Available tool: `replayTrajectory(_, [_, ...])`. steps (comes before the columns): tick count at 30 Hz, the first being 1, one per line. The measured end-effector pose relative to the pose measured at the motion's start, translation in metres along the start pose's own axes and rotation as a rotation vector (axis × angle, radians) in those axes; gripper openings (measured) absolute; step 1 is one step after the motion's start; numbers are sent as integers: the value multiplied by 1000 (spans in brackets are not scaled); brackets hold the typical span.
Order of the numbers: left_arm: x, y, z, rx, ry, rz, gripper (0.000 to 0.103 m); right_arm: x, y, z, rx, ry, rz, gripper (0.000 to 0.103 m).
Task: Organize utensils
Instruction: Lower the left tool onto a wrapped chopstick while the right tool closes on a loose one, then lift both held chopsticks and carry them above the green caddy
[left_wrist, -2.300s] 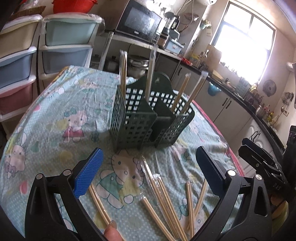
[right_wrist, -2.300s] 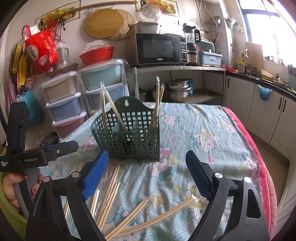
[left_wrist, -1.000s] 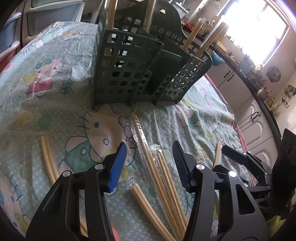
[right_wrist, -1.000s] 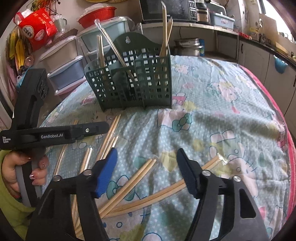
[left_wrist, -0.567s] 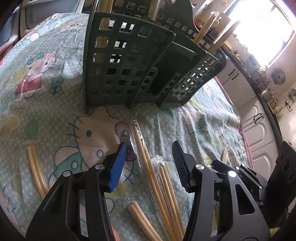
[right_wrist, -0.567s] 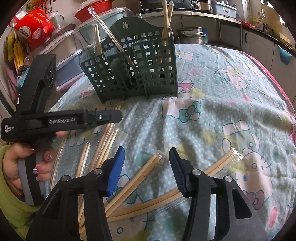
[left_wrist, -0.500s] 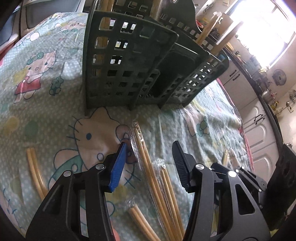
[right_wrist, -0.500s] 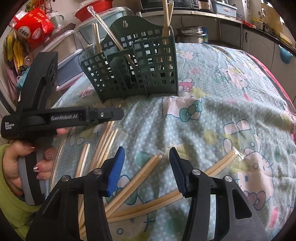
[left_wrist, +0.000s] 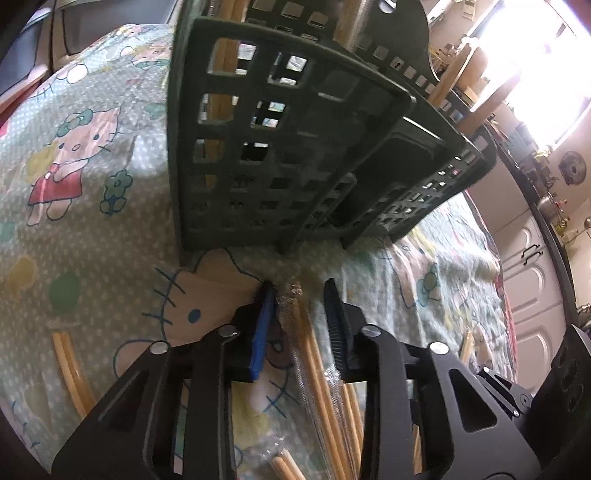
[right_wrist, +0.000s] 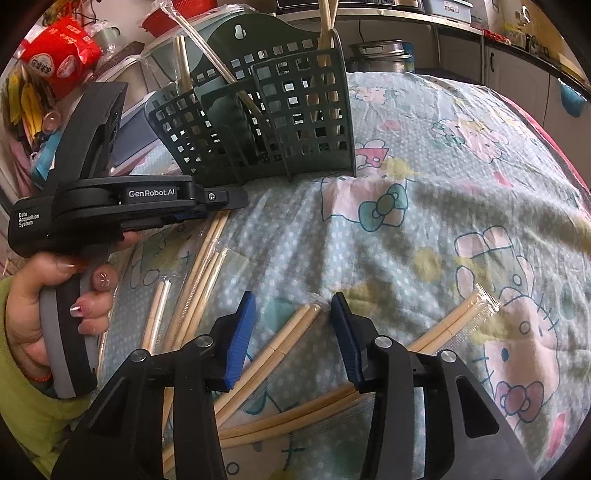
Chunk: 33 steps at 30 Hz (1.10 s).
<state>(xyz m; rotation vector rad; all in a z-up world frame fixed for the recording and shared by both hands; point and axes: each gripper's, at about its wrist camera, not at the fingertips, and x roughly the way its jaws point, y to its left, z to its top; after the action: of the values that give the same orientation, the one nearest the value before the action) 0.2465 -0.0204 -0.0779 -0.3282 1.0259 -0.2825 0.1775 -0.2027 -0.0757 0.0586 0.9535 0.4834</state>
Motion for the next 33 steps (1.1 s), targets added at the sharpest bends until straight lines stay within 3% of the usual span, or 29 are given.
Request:
replayTrajectory(2, [1,2,1,-3,-2,3,16,1,0,0,3,-1,-7,34])
replayTrajectory(6, [1,3,1,6,-10,16,12,2,-5,1,15,-6,-31,17])
replayTrajectory(9, [1,4,0,3,-14,19,9,0,-10,2,36,-15,-28,12])
replayTrajectory(23, [-32,6,-1,21,-72,-53,4,-29,-2,5,21,-111,-28,8])
replayTrajectory(33, [-72,-1,-5,76,-175,-50,4,-46,8,10,11,-171,-25,8])
